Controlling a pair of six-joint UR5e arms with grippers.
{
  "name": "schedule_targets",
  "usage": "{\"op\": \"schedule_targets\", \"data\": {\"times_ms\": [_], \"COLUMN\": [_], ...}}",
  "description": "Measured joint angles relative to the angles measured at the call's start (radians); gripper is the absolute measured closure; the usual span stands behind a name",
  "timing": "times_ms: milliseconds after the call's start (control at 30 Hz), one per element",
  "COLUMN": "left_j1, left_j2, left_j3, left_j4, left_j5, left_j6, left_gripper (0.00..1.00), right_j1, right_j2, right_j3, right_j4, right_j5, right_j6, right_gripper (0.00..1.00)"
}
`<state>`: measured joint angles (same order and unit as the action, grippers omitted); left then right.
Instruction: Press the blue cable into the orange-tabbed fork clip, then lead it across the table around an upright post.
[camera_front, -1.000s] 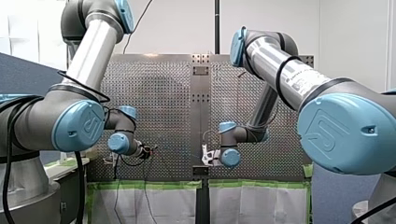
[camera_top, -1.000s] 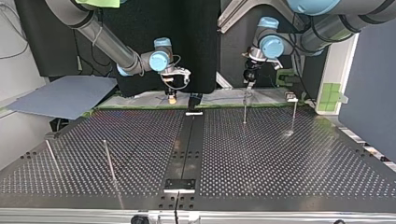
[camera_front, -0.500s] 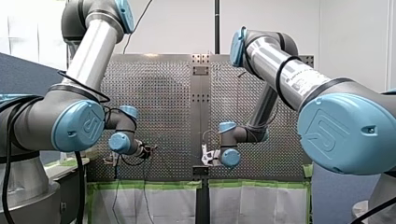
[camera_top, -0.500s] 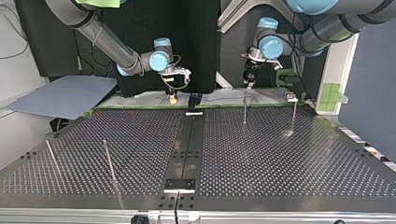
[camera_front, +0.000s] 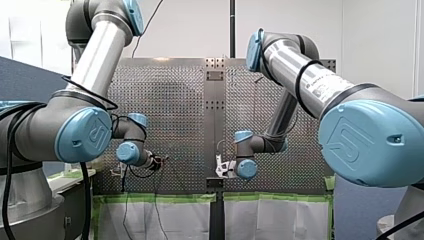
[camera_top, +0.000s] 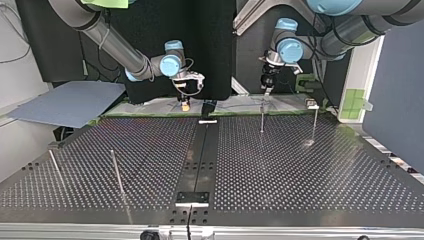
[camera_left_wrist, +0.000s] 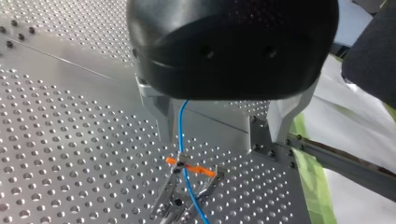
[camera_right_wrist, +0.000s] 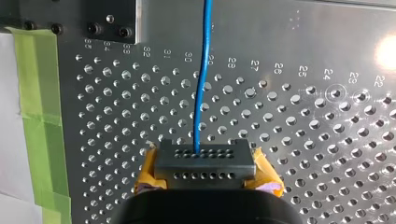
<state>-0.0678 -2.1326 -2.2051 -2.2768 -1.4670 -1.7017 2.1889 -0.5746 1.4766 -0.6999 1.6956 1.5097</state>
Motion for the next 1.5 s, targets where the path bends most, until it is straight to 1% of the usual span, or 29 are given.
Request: {"op": "schedule_targets", "data": {"times_ms": [100, 233, 433, 533, 667, 800, 900, 1000, 1200, 1267, 1333, 1500], "left_j1": [-0.002, -0.011, -0.042, -0.068, -0.111, -0.151, -0.180, -0.211, -0.273, -0.289, -0.296, -0.297], "left_j2": [0.000, 0.000, 0.000, 0.000, 0.000, 0.000, -0.001, -0.006, -0.049, -0.067, -0.084, -0.104], "left_j3": [0.000, 0.000, 0.002, 0.015, 0.051, 0.071, 0.080, 0.104, 0.164, 0.183, 0.200, 0.239], "left_j4": [-0.002, -0.003, -0.006, -0.005, -0.009, -0.008, -0.011, -0.023, -0.032, -0.032, -0.032, -0.034], "left_j5": [-0.012, -0.007, 0.015, 0.007, -0.029, -0.068, -0.096, -0.127, -0.190, -0.209, -0.226, -0.275], "left_j6": [0.002, 0.021, 0.060, 0.063, 0.032, -0.005, -0.022, -0.036, -0.060, -0.062, -0.062, -0.065], "left_gripper": [0.00, 0.00, 0.00, 0.00, 0.00, 0.00, 0.00, 0.00, 0.00, 0.00, 0.00, 0.00], "right_j1": [0.000, -0.002, -0.002, -0.003, -0.003, -0.003, -0.003, -0.004, -0.003, -0.003, -0.003, -0.003], "right_j2": [0.000, 0.000, 0.001, 0.001, 0.001, 0.001, 0.001, 0.001, 0.001, 0.001, 0.001, 0.001], "right_j3": [0.000, 0.000, 0.000, 0.000, 0.000, 0.000, 0.000, 0.000, 0.000, 0.000, 0.000, 0.000], "right_j4": [0.000, -0.002, 0.000, -0.001, -0.002, -0.002, -0.002, -0.001, -0.001, 0.000, 0.001, 0.002], "right_j5": [0.000, -0.001, -0.002, -0.001, -0.001, -0.001, -0.002, -0.003, -0.003, -0.003, -0.003, -0.003], "right_j6": [0.000, 0.000, 0.000, 0.000, 0.000, 0.000, 0.000, 0.001, 0.001, 0.001, 0.000, 0.000], "right_gripper": [1.00, 1.00, 1.00, 1.00, 1.00, 1.00, 1.00, 1.00, 1.00, 1.00, 1.00, 1.00]}}
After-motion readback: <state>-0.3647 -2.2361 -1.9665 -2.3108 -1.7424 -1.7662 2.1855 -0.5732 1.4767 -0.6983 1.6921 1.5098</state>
